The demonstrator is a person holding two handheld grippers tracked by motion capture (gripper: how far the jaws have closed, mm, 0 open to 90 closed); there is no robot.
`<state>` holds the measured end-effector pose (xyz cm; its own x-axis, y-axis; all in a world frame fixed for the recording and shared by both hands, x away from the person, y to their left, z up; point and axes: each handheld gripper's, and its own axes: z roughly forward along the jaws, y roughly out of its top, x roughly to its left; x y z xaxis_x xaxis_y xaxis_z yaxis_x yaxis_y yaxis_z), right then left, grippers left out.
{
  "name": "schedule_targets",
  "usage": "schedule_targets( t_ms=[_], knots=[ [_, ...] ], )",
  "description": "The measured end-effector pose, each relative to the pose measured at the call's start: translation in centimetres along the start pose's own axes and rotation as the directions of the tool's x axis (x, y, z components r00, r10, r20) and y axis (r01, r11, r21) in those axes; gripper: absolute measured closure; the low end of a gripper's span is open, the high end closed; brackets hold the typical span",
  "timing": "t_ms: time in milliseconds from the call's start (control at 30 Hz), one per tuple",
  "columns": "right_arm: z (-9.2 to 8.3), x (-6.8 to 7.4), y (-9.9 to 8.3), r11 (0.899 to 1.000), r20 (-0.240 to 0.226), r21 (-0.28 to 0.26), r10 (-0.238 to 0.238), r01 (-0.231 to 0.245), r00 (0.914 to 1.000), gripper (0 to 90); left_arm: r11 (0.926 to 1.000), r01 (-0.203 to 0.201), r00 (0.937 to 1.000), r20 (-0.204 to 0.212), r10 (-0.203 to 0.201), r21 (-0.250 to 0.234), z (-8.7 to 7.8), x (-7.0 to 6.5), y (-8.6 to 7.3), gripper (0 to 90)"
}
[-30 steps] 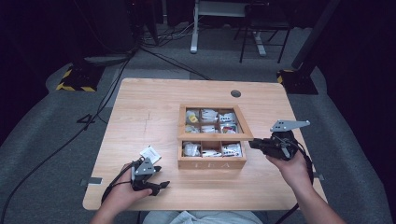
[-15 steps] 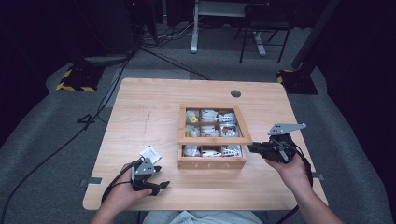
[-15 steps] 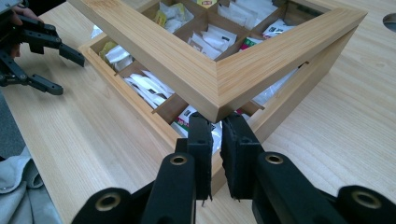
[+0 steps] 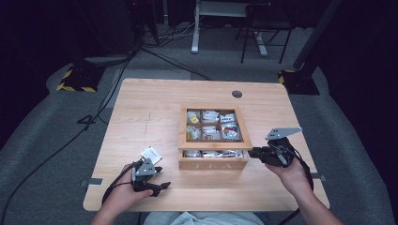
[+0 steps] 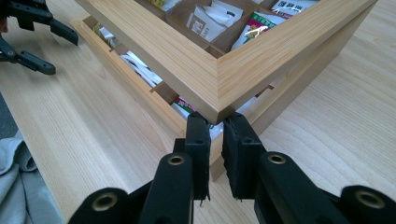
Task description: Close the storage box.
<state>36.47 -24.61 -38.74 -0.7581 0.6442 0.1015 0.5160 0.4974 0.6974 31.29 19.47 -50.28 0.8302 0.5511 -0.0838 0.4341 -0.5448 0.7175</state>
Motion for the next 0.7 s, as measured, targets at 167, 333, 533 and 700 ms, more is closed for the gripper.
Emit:
schedule_targets(
  t_ms=[167,333,533,700],
  knots=[
    [0.4,0.1,-0.2,1.000,0.004,0.022,-0.008,0.007,1.0000,80.1,1.0000,0.000,1.0000,-0.001,0.000,0.000,0.0,0.0,0.0,32.3],
    [0.8,0.2,-0.5,0.999,0.009,0.050,-0.012,0.012,0.9999,80.0,1.0000,0.001,1.0000,0.000,-0.001,0.000,0.0,0.0,0.0,32.3],
    [1.2,0.2,-0.7,0.996,0.003,0.084,-0.022,0.022,0.9998,79.8,1.0000,-0.002,1.0000,0.001,0.002,0.001,0.0,0.0,0.1,32.3],
    [1.6,0.2,-0.9,0.994,0.000,0.110,-0.022,0.022,0.9998,79.6,1.0000,-0.004,1.0000,-0.001,0.004,0.001,0.1,0.0,0.1,32.3]
  ],
)
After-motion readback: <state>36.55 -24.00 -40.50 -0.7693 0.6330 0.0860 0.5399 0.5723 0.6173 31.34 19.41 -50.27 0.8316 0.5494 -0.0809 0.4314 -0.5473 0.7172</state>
